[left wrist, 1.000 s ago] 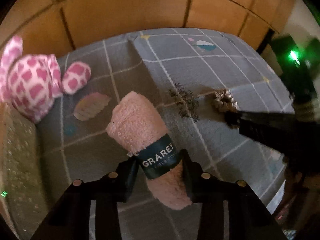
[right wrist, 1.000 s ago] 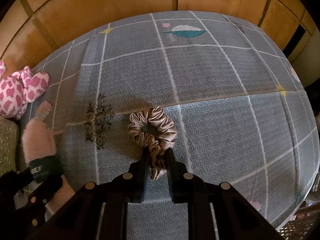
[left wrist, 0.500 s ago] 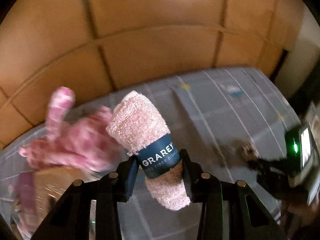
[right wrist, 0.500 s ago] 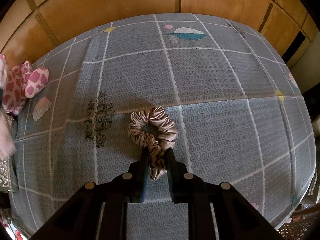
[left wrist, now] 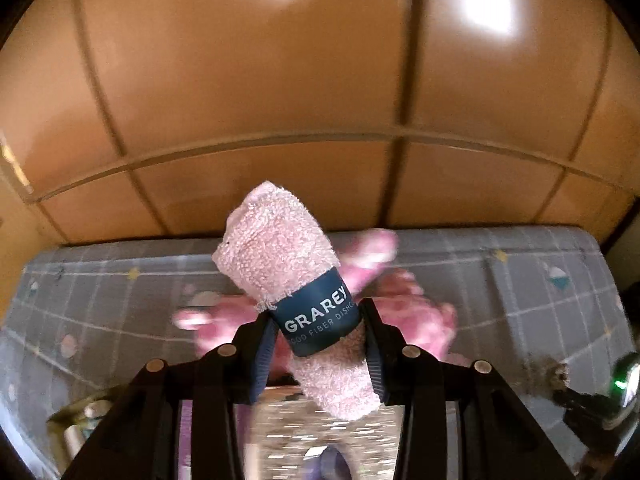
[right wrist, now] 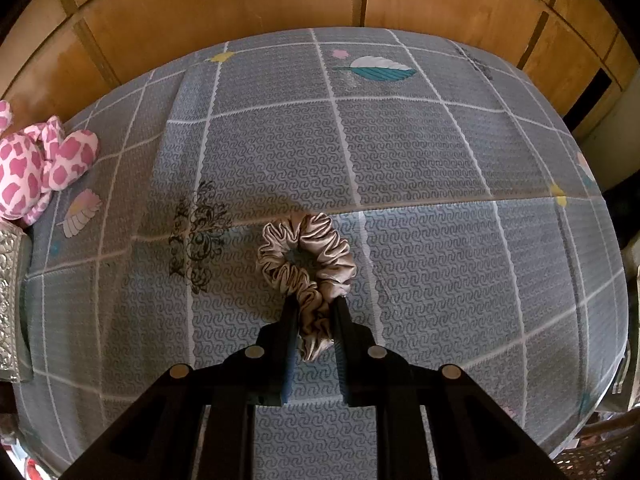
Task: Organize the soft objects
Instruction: 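Lift the pink towel roll with the left gripper and carry it to the tray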
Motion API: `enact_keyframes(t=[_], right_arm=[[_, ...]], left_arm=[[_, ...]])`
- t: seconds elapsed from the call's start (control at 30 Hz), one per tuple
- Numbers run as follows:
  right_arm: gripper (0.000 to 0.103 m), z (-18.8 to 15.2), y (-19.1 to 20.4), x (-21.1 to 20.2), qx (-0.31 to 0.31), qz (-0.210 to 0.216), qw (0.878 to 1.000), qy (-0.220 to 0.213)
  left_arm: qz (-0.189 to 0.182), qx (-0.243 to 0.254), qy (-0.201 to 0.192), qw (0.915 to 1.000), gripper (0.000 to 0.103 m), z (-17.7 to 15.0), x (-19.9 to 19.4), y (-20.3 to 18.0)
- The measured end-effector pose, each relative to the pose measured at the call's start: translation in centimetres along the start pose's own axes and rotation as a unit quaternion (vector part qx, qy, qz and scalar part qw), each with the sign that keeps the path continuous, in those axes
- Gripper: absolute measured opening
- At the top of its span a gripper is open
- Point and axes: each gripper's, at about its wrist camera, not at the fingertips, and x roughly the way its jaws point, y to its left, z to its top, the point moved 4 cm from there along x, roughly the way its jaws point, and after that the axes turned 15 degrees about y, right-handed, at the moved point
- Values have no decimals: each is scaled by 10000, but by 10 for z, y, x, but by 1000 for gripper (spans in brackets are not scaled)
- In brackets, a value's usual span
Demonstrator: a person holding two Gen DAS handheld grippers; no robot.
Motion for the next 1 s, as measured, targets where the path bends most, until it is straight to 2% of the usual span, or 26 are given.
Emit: enact_keyframes(t=[0.3,0.47,0.63,0.8,0.9,1.0], right_arm=[[16,0,1,1,-72,-73,9999,-9],[17,0,4,1,-196,-250,9995,-40],[17,-1,8,1,-272,-377,9989,-67],[17,-2,10,1,-318,-469,9984,-93],[16,-3,12,1,-371,-555,9977,-113],[16,-4,14,0,-409,-635,9971,-129]], left_arm=[[398,-771,35,9962,40,-19,-5,103],[340,-1020,48,9942,40,-52,-10,139],[-62,-1189,-80,9929,40,-98,-27,160],[-423,-1361,-210,9896,40,-159,-51,172],[-503,-1561,-259,9861,40,-197,-62,186],[-343,-1764,-246,9834,40,-235,-68,204]])
